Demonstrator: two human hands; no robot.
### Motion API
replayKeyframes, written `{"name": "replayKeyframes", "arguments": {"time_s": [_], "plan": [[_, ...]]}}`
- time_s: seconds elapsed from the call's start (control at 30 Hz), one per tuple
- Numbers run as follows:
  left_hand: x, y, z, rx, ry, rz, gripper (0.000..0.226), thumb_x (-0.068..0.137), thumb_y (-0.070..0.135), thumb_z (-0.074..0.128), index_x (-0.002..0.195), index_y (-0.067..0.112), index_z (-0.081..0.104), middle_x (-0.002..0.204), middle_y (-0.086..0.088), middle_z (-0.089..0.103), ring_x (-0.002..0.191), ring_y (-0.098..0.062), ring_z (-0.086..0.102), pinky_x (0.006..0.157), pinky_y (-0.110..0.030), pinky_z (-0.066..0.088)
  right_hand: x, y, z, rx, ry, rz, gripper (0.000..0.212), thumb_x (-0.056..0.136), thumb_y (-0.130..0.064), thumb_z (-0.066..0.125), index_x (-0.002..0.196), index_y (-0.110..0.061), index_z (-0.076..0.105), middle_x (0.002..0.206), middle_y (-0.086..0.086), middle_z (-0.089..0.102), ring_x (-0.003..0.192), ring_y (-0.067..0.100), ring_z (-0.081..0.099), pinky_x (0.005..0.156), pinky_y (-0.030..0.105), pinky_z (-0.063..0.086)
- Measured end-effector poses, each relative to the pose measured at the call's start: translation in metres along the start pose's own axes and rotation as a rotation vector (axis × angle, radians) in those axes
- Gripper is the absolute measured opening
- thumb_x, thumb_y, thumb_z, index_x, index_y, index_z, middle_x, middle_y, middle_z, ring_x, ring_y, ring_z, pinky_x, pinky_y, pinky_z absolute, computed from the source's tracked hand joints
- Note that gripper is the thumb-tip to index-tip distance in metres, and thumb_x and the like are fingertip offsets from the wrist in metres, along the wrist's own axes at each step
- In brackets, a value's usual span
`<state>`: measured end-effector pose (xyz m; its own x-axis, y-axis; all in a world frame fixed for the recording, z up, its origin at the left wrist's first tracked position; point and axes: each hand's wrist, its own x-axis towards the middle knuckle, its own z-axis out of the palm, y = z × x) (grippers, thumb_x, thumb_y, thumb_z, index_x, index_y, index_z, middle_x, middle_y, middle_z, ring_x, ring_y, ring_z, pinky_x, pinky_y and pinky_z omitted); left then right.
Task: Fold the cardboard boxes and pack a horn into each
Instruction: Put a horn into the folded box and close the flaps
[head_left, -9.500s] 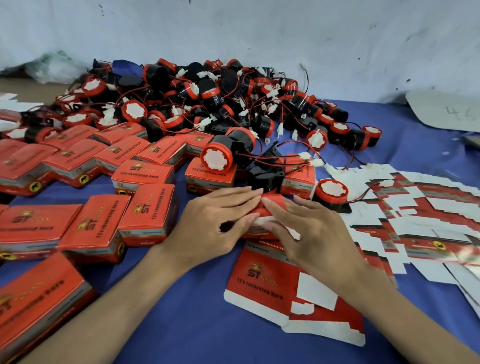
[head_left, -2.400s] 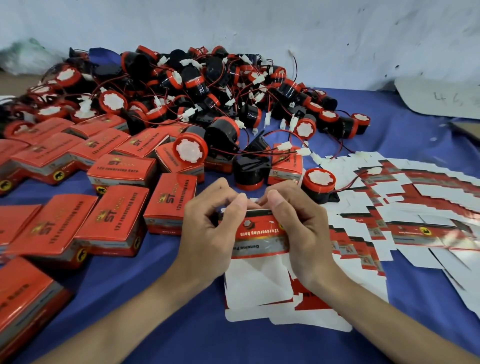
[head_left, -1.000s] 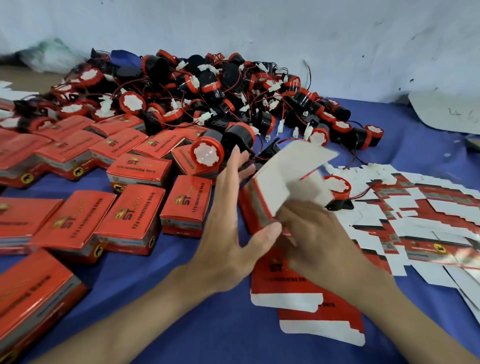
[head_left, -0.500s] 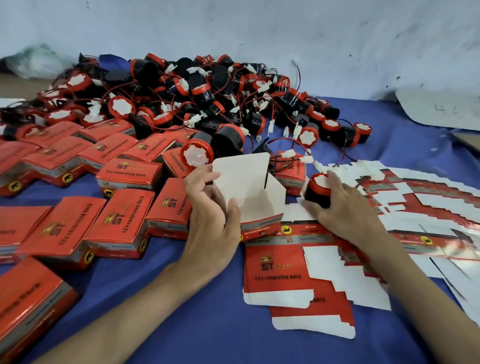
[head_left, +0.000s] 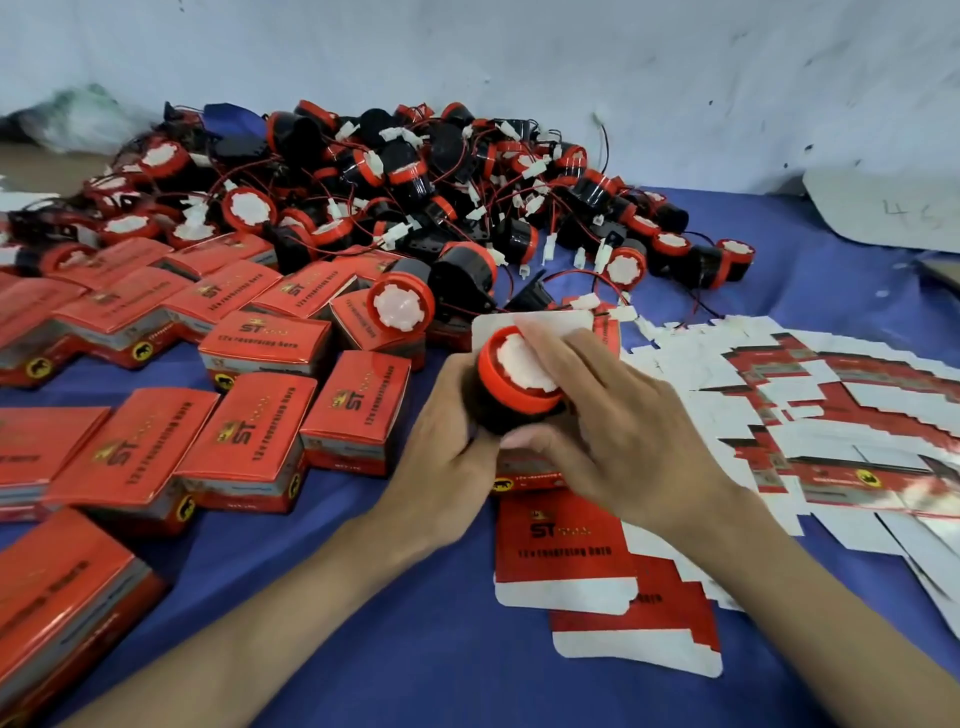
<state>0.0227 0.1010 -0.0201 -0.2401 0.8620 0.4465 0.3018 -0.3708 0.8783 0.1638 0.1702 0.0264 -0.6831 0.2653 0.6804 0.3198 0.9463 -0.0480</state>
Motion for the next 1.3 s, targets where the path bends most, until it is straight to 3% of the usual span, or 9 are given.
{"name": "replayKeyframes", "arguments": {"time_s": [0.2, 0.33, 0.43, 0.53, 0.6, 0.8, 0.9, 1.07, 1.3], "plan": [[0.001, 0.002, -0.006, -0.191, 0.018, -0.088, 0.039, 0.074, 0.01, 0.048, 0.108, 0.028, 0.054, 0.104, 0.013, 0.064, 0.104, -0.004, 0.059, 0.085, -0.019, 0.047, 0.0, 0.003, -0.015, -0.1, -0.195, 0.039, 0.06, 0.088, -0.047, 0.043, 0.137, -0.014, 0.05, 0.113, 0.001, 0.064, 0.091, 0.025, 0.062, 0.046, 0.032, 0.047], [0.0, 0.004, -0.006, -0.205, 0.056, -0.079, 0.024, 0.068, 0.028, 0.051, 0.089, 0.018, 0.043, 0.097, -0.018, 0.056, 0.092, -0.034, 0.054, 0.079, -0.049, 0.045, -0.002, -0.006, -0.014, -0.298, -0.414, 0.01, 0.046, 0.093, -0.038, 0.037, 0.128, -0.019, 0.06, 0.101, -0.002, 0.066, 0.095, 0.024, 0.057, 0.044, 0.027, 0.036], [-0.002, 0.003, 0.001, -0.009, 0.039, -0.105, 0.028, 0.077, 0.043, 0.055, 0.083, 0.028, 0.032, 0.087, -0.017, 0.045, 0.081, -0.033, 0.049, 0.071, -0.057, 0.046, -0.002, -0.004, -0.015, -0.167, -0.462, 0.016, 0.043, 0.096, -0.035, 0.038, 0.128, -0.017, 0.059, 0.111, -0.001, 0.062, 0.102, 0.021, 0.051, 0.055, 0.033, 0.048], [-0.001, 0.004, 0.004, 0.075, 0.025, -0.115, 0.037, 0.077, 0.055, 0.058, 0.081, 0.037, 0.027, 0.087, -0.009, 0.047, 0.08, -0.013, 0.05, 0.073, -0.047, 0.049, -0.003, 0.008, -0.028, 0.09, -0.42, 0.034, 0.035, 0.092, -0.017, 0.061, 0.126, -0.009, 0.06, 0.123, 0.006, 0.056, 0.103, 0.017, 0.052, 0.081, 0.024, 0.048], [0.001, 0.005, 0.005, 0.07, 0.015, -0.145, 0.042, 0.073, 0.055, 0.064, 0.084, 0.039, 0.026, 0.088, 0.01, 0.05, 0.083, 0.001, 0.052, 0.075, -0.03, 0.05, 0.0, 0.016, -0.043, 0.118, -0.37, 0.124, 0.039, 0.081, -0.01, 0.072, 0.119, -0.009, 0.065, 0.121, 0.008, 0.056, 0.094, 0.009, 0.052, 0.074, 0.013, 0.044], [0.006, 0.003, 0.008, 0.131, 0.043, -0.173, 0.056, 0.075, 0.026, 0.08, 0.095, 0.035, 0.029, 0.095, 0.019, 0.049, 0.088, 0.02, 0.05, 0.069, -0.005, 0.045, 0.017, 0.014, -0.073, 0.112, -0.201, 0.32, 0.005, 0.074, -0.017, 0.078, 0.072, -0.014, 0.074, 0.051, -0.014, 0.06, 0.05, -0.001, 0.061, 0.053, 0.011, 0.047], [0.005, 0.004, 0.009, 0.072, 0.035, -0.173, 0.058, 0.073, 0.02, 0.082, 0.098, 0.033, 0.031, 0.094, 0.019, 0.054, 0.087, 0.013, 0.056, 0.071, -0.011, 0.05, 0.027, -0.003, -0.053, 0.132, -0.136, 0.207, 0.007, 0.081, -0.014, 0.072, 0.075, -0.01, 0.073, 0.062, -0.003, 0.069, 0.069, 0.008, 0.063, 0.065, 0.011, 0.042], [0.002, 0.006, 0.012, 0.038, 0.042, -0.145, 0.06, 0.072, 0.008, 0.078, 0.106, 0.025, 0.031, 0.098, 0.013, 0.058, 0.091, -0.003, 0.062, 0.077, -0.028, 0.054, 0.03, -0.009, -0.011, -0.058, -0.541, 0.036, 0.028, 0.098, -0.02, 0.043, 0.114, -0.006, 0.061, 0.108, 0.009, 0.062, 0.099, 0.027, 0.056, 0.085, 0.041, 0.043], [0.002, 0.003, 0.008, 0.02, -0.001, -0.15, 0.07, 0.068, 0.005, 0.081, 0.104, 0.032, 0.027, 0.102, 0.003, 0.06, 0.087, -0.004, 0.064, 0.074, -0.026, 0.056, 0.029, -0.018, 0.0, -0.088, -0.533, 0.067, 0.029, 0.097, -0.03, 0.042, 0.121, -0.015, 0.048, 0.103, 0.004, 0.066, 0.098, 0.027, 0.06, 0.067, 0.035, 0.038]]}}
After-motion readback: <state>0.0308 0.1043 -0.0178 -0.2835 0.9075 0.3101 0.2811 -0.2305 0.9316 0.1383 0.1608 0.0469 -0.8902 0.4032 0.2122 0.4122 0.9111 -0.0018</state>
